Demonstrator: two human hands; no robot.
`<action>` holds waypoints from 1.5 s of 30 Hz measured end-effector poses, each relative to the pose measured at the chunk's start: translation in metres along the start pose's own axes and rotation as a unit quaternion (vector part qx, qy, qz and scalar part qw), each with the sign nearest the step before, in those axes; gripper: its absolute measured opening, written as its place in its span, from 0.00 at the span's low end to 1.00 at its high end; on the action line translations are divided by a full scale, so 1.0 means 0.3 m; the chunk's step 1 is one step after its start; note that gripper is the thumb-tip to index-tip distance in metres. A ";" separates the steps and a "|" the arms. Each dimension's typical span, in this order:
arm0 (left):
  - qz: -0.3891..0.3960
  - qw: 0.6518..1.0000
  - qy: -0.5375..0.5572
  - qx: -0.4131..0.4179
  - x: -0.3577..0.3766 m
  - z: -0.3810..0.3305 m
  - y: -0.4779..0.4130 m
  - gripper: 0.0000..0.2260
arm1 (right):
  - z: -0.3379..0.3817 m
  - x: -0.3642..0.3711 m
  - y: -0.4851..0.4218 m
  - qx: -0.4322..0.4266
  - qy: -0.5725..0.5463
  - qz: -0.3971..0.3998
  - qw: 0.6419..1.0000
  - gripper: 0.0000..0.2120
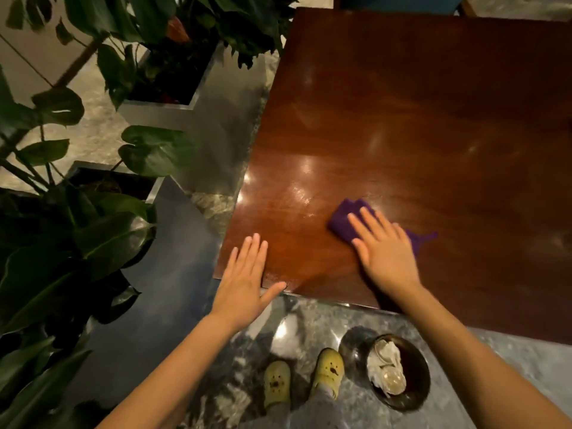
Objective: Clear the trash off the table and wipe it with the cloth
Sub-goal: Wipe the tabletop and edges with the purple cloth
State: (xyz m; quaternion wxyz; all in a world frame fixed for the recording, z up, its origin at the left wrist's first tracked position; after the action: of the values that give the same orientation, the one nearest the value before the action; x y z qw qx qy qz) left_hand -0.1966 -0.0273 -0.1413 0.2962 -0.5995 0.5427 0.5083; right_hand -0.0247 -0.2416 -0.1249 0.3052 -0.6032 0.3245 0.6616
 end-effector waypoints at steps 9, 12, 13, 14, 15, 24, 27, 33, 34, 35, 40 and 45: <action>-0.007 0.998 -0.057 0.015 0.024 -0.108 -0.067 0.43 | -0.369 -0.021 0.207 0.294 -0.024 -0.040 0.955 0.27; -0.006 0.998 -0.056 0.011 0.020 -0.110 -0.066 0.44 | -0.205 0.003 0.217 0.356 -0.053 -0.070 0.930 0.26; -0.005 0.998 -0.056 0.011 0.017 -0.109 -0.066 0.44 | -0.140 0.013 0.214 0.357 -0.057 -0.075 0.929 0.26; -0.003 0.998 -0.057 0.012 0.016 -0.108 -0.065 0.44 | -0.078 0.023 0.207 0.352 -0.062 -0.073 0.931 0.25; 0.001 0.998 -0.055 0.014 0.015 -0.104 -0.066 0.44 | -0.018 0.032 0.198 0.343 -0.068 -0.066 0.935 0.24; -0.006 1.000 -0.011 -0.009 -0.016 0.043 -0.019 0.38 | 0.397 0.072 0.057 0.169 -0.094 0.011 0.981 0.25; -0.011 0.997 0.046 -0.060 -0.039 0.126 0.024 0.31 | 0.512 0.068 0.034 0.095 -0.106 0.030 0.989 0.25; -0.113 0.933 0.301 -0.160 -0.116 0.188 0.061 0.21 | 0.747 0.049 0.031 -0.052 -0.108 0.050 0.991 0.26; -0.132 0.918 0.326 -0.183 -0.126 0.198 0.063 0.19 | 0.771 0.047 0.036 -0.072 -0.104 0.058 0.990 0.26; -0.150 0.900 0.346 -0.217 -0.135 0.210 0.064 0.18 | 0.790 0.043 0.041 -0.095 -0.101 0.064 0.988 0.27; -0.140 0.870 0.356 -0.311 -0.151 0.268 0.066 0.16 | 0.771 0.010 0.068 -0.172 -0.182 0.099 0.963 0.29; -0.115 0.833 0.439 -0.317 -0.175 0.266 0.064 0.19 | 0.614 -0.013 0.094 -0.086 -0.102 0.048 0.990 0.32</action>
State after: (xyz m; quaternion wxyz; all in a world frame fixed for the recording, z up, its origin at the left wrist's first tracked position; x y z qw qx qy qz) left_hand -0.2323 0.0588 -0.1132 -0.1231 -0.8784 0.3524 0.2983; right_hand -0.1573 -0.1117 -0.1078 0.2515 -0.5402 0.2620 0.7591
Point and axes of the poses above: each hand's wrist, its own y-axis away from the middle knuckle, its own x-axis out of the palm, z = x × y, the point moved 2 cm from there along -y, towards the middle knuckle, and after that the axes turned 4 degrees about y, right-handed, at the moved point
